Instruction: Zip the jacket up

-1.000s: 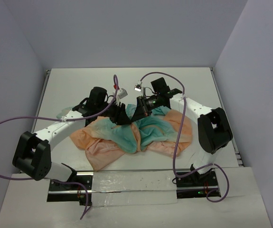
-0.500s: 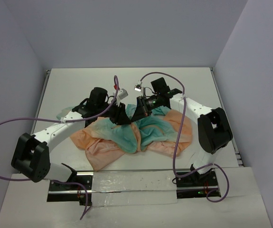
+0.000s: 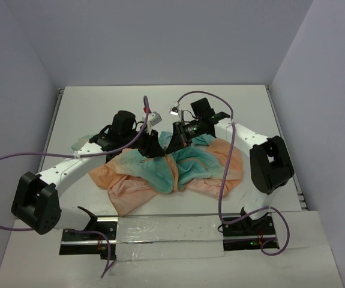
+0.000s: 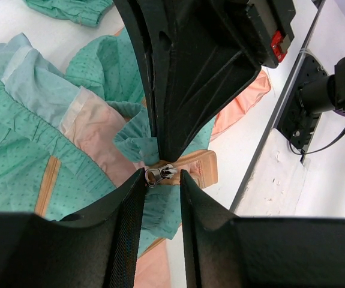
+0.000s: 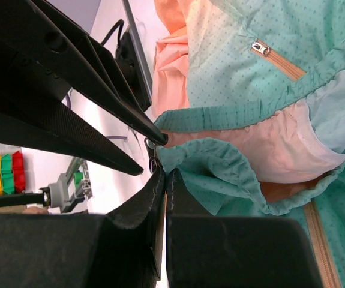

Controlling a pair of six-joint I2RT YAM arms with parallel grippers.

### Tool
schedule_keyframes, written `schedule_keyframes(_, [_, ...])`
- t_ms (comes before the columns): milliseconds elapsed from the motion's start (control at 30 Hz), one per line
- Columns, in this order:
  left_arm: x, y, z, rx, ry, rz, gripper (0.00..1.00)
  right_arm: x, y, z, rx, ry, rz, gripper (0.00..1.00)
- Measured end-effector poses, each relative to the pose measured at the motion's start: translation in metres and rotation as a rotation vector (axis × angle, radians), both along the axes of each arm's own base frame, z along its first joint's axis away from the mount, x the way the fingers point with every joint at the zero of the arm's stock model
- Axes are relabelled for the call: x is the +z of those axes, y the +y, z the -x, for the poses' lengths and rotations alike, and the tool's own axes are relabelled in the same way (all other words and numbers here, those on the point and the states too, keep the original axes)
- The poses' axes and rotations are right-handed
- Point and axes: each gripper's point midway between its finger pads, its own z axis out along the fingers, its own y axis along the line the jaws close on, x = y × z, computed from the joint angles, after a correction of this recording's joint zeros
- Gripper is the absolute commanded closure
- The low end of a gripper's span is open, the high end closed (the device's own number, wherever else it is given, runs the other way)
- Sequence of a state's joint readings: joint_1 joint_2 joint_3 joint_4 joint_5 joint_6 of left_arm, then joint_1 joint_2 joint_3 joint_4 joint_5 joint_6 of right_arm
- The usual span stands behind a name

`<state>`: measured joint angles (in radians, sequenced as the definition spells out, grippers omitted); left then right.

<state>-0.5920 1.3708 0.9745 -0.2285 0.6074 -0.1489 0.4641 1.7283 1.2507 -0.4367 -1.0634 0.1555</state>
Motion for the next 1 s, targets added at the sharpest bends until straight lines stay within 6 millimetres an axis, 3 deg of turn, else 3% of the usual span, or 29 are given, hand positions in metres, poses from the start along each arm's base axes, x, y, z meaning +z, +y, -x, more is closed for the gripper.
schedule_keyframes(333, [-0.004,-0.002,0.002,0.003,-0.003,-0.021,0.53,0.0,0.0,0.0,-0.001,0.004,0.001,1.0])
schedule_keyframes(1000, [0.003,-0.008,-0.004,0.01,-0.028,-0.038,0.61,0.0,0.0,0.001,-0.001,0.007,0.003,1.0])
